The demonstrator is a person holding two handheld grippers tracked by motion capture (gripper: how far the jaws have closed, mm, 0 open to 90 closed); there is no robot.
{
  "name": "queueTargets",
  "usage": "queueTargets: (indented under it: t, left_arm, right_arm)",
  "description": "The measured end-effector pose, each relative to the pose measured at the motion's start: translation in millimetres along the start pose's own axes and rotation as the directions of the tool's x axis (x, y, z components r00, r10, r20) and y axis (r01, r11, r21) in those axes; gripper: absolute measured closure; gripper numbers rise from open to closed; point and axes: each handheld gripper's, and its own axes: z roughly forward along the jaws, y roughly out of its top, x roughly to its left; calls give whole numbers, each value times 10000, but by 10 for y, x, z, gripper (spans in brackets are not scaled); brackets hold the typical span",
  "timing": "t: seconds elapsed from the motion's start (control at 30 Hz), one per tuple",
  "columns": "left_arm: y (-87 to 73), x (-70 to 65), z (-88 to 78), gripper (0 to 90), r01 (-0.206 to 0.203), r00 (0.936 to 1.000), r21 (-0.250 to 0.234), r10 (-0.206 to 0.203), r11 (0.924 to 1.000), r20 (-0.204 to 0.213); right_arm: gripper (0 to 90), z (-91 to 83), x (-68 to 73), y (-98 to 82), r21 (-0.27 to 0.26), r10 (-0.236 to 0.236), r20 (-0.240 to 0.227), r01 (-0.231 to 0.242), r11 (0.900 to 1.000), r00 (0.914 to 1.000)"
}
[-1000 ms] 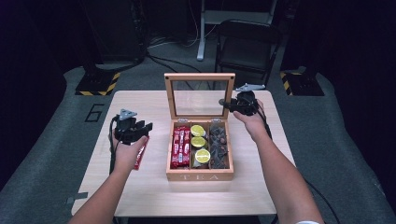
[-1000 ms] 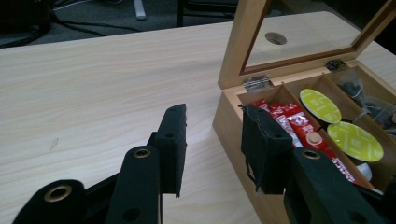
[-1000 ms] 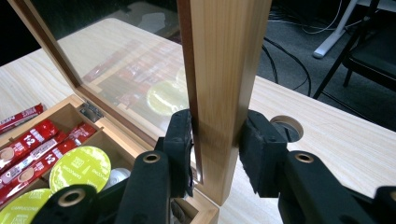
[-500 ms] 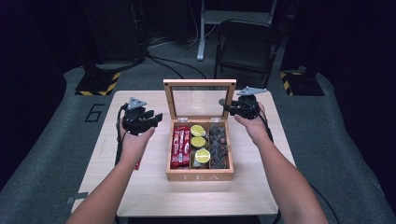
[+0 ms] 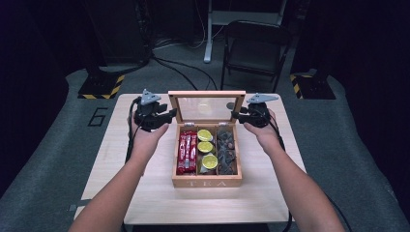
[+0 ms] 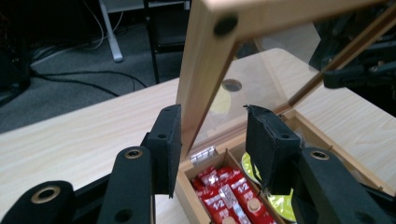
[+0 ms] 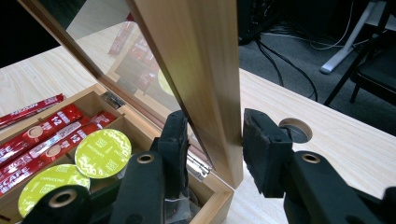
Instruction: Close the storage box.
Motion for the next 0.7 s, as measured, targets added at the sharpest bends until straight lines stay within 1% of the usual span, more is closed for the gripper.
queueTargets:
  t: [0.07, 0.13, 0.23, 0.33, 0.4, 0.43, 0.47, 0.53, 0.63, 0.7]
  left_arm:
    - [36, -25, -7, 577, -134, 9999, -26, 135, 9999, 51]
    - [55, -56, -13, 578, -337, 9994, -61, 336, 9994, -125]
    - [59, -50, -21, 579, -275, 9996, -169, 274, 9995, -87]
    - [63, -59, -26, 591, -321, 9994, -266, 318, 9991, -103]
    - [65, -68, -23, 595, -374, 9992, -242, 371, 9990, -119]
    - [62, -71, -19, 598, -347, 9993, -259, 343, 9991, -140]
    - [59, -73, -18, 610, -303, 9994, -243, 300, 9992, -145]
    - [49, -80, -27, 618, -426, 9989, -161, 423, 9990, -191]
    - [6, -100, -45, 625, -484, 9986, -284, 478, 9984, -225]
    - [-21, -111, -62, 626, -501, 9986, -298, 495, 9983, -202]
  right_arm:
    - [605, -6, 4, -9, -51, -76, -6, 76, 10000, 10000]
    - [604, -14, 12, -16, -53, -102, -12, 102, 9999, 9999]
    - [600, -25, 17, -33, -104, -180, -70, 179, 9998, 9998]
    - [596, -36, 30, -48, -121, -170, -87, 169, 9998, 9998]
    - [593, -43, 37, -57, -137, -174, -90, 172, 9998, 9998]
    - [592, -44, 34, -60, -165, -278, -124, 276, 9995, 9995]
    - [591, -48, 41, -64, -155, -245, -128, 243, 9996, 9996]
    - [590, -53, 48, -73, -164, -269, -114, 267, 9995, 9996]
    - [585, -58, 50, -85, -231, -351, -143, 348, 9991, 9993]
    - [578, -67, 59, -98, -243, -254, -192, 249, 9994, 9995]
